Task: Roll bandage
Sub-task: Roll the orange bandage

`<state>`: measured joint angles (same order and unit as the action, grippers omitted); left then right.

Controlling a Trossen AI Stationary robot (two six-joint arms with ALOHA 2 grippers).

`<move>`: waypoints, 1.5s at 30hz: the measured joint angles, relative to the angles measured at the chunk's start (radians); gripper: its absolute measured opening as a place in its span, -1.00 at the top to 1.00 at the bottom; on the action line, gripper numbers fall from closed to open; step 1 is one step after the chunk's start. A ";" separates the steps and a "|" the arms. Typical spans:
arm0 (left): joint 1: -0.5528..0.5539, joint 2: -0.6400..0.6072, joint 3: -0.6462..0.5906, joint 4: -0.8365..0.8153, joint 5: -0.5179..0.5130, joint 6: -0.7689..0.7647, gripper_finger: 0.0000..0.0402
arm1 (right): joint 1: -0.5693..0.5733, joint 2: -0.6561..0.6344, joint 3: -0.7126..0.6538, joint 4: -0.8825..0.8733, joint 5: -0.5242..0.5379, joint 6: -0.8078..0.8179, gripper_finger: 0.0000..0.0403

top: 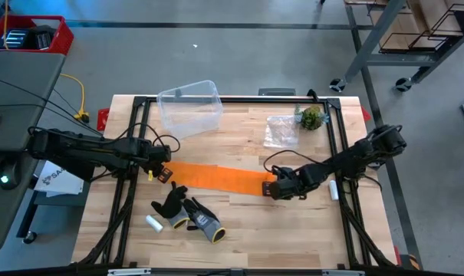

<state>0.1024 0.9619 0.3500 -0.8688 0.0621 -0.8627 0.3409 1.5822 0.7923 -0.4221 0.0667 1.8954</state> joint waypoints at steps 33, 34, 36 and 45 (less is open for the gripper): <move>-0.001 -0.001 0.002 0.000 -0.010 0.002 1.00 | -0.229 -0.036 0.007 -0.127 0.079 -0.286 1.00; -0.001 -0.001 0.002 0.000 -0.011 0.002 1.00 | -0.233 -0.036 0.002 -0.121 0.078 -0.292 1.00; -0.001 -0.001 0.002 0.000 -0.012 0.002 1.00 | -0.239 -0.036 -0.013 -0.095 0.064 -0.300 1.00; -0.001 -0.001 0.002 0.001 -0.021 0.002 1.00 | -0.243 0.000 -0.049 0.016 0.030 -0.302 1.00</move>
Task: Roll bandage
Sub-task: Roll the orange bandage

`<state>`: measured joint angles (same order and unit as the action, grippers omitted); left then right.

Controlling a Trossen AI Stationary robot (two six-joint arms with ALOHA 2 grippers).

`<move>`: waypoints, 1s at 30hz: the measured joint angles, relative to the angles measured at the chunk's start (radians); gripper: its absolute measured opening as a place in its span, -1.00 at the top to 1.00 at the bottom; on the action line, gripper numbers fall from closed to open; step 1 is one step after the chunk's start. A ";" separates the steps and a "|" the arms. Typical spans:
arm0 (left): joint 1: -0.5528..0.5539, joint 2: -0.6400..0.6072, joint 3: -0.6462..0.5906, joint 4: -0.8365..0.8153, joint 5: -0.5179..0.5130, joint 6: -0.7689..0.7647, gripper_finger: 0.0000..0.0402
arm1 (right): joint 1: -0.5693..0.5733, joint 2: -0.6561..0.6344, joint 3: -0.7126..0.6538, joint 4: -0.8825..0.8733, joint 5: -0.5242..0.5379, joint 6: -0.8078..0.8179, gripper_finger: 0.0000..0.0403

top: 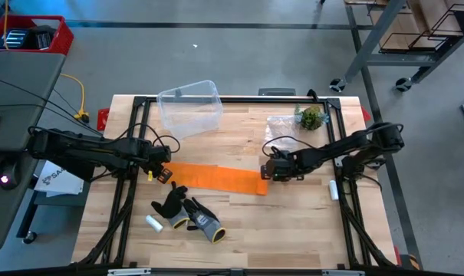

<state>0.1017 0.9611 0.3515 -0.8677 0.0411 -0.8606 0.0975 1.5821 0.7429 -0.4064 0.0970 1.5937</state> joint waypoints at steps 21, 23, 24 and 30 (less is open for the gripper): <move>0.000 0.000 0.000 0.002 -0.012 0.000 1.00 | 0.000 0.034 0.153 0.130 0.049 -0.007 1.00; 0.000 0.000 0.000 0.003 -0.013 0.000 1.00 | -0.004 0.034 0.175 0.137 0.053 -0.037 1.00; 0.000 0.000 0.000 0.003 -0.013 0.000 1.00 | -0.006 0.034 0.188 0.134 0.054 -0.058 1.00; 0.000 0.000 0.000 -0.001 -0.008 0.033 1.00 | -0.014 0.021 0.304 -0.038 0.048 -0.186 1.00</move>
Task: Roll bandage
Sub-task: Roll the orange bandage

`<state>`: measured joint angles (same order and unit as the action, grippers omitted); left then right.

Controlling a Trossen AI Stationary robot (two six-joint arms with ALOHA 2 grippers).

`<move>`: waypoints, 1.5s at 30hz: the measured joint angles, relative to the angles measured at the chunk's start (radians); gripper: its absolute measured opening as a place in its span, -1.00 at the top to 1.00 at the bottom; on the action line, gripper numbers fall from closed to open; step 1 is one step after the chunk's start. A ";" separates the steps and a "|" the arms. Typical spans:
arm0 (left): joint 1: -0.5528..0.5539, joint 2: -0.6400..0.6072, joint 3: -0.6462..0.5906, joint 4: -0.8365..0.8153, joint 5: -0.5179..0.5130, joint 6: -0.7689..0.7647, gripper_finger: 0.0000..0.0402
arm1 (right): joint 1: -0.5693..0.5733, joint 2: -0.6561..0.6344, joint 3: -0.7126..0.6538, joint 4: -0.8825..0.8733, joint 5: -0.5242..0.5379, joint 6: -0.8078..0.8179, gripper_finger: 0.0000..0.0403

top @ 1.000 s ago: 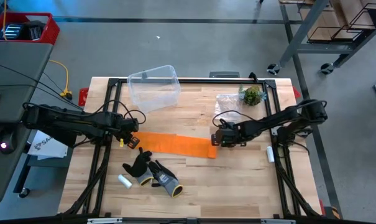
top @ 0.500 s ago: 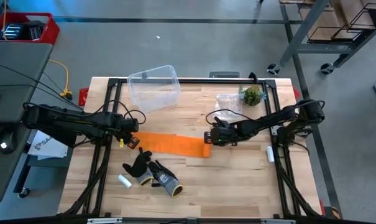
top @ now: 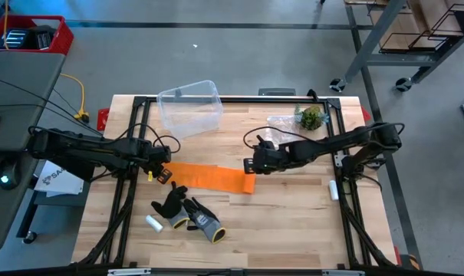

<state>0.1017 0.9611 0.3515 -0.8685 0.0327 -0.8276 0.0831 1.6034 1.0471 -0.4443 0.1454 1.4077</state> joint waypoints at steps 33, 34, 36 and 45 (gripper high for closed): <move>0.000 0.000 0.000 -0.003 0.007 0.019 1.00 | 0.110 0.240 0.005 0.131 -0.071 0.162 1.00; 0.000 0.000 0.000 -0.002 0.007 0.019 1.00 | 0.106 0.238 0.020 0.132 -0.062 0.151 1.00; 0.000 0.000 0.000 -0.002 0.007 0.019 1.00 | 0.100 0.238 0.051 0.130 -0.052 0.115 1.00; 0.000 0.000 0.000 0.000 0.007 0.032 1.00 | 0.073 0.232 0.229 -0.014 -0.117 -0.113 1.00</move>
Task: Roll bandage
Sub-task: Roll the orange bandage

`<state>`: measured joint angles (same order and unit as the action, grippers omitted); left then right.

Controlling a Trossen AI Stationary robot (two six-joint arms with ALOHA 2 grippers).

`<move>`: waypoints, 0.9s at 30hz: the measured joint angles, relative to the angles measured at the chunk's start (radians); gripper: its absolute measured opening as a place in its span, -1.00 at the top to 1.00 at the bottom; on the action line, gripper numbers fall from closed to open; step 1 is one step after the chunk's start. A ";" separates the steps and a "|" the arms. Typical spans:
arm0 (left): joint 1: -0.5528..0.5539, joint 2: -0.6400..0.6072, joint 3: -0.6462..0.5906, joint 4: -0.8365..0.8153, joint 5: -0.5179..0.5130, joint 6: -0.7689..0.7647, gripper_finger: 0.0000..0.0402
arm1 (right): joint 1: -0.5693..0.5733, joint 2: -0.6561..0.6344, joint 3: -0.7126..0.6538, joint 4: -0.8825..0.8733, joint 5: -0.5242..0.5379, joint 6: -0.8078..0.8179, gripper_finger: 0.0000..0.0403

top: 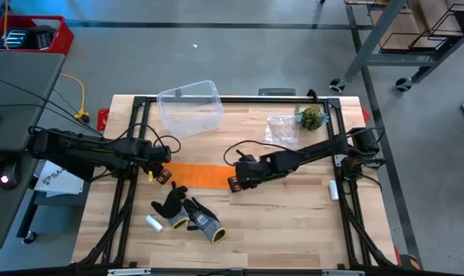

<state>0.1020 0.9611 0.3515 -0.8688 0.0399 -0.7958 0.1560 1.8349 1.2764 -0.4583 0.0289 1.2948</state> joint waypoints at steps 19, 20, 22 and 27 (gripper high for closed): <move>0.000 0.000 0.000 -0.001 -0.244 -0.077 1.00 | -0.195 -0.076 -0.244 -0.197 -0.011 -0.130 1.00; 0.000 0.000 -0.001 0.000 -0.261 -0.083 1.00 | -0.210 -0.076 -0.251 -0.166 -0.015 -0.131 1.00; 0.000 0.001 -0.002 0.000 -0.294 -0.094 1.00 | -0.232 -0.076 -0.255 -0.107 -0.032 -0.136 1.00; 0.000 0.001 -0.002 -0.001 -0.322 -0.120 1.00 | -0.238 -0.071 -0.248 -0.075 -0.070 -0.129 1.00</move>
<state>0.1024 0.9619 0.3492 -0.8693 -0.2823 -0.9160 -0.0819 1.7636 1.0288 -0.5333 -0.0412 1.1653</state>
